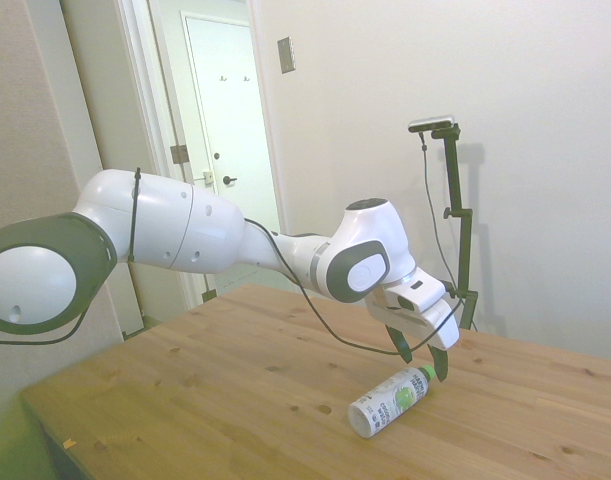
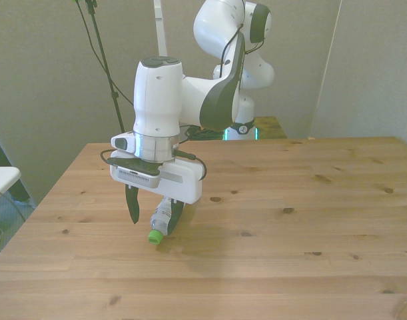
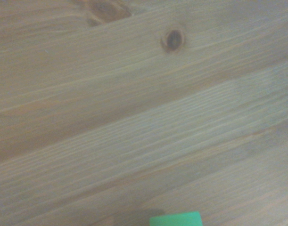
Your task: Stand the water bottle
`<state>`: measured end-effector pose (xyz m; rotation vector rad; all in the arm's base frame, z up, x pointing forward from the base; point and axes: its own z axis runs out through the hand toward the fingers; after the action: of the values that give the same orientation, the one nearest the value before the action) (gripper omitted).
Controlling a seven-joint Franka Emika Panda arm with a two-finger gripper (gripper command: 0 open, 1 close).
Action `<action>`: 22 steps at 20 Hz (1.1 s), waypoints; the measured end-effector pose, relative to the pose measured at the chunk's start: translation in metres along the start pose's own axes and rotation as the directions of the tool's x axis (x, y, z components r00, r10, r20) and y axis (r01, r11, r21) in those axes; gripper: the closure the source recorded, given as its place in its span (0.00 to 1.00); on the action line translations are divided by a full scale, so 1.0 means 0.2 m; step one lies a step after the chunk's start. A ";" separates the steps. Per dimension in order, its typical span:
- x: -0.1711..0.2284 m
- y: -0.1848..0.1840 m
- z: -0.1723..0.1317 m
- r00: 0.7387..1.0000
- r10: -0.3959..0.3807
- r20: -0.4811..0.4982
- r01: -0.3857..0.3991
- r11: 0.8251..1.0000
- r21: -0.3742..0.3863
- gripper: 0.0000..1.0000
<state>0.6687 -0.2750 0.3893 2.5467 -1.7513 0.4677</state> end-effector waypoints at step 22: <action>-0.04 -0.03 0.14 1.000 -0.001 0.026 0.001 1.000 -0.005 1.00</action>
<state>0.6775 -0.2704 0.3611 2.5620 -1.7565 0.4325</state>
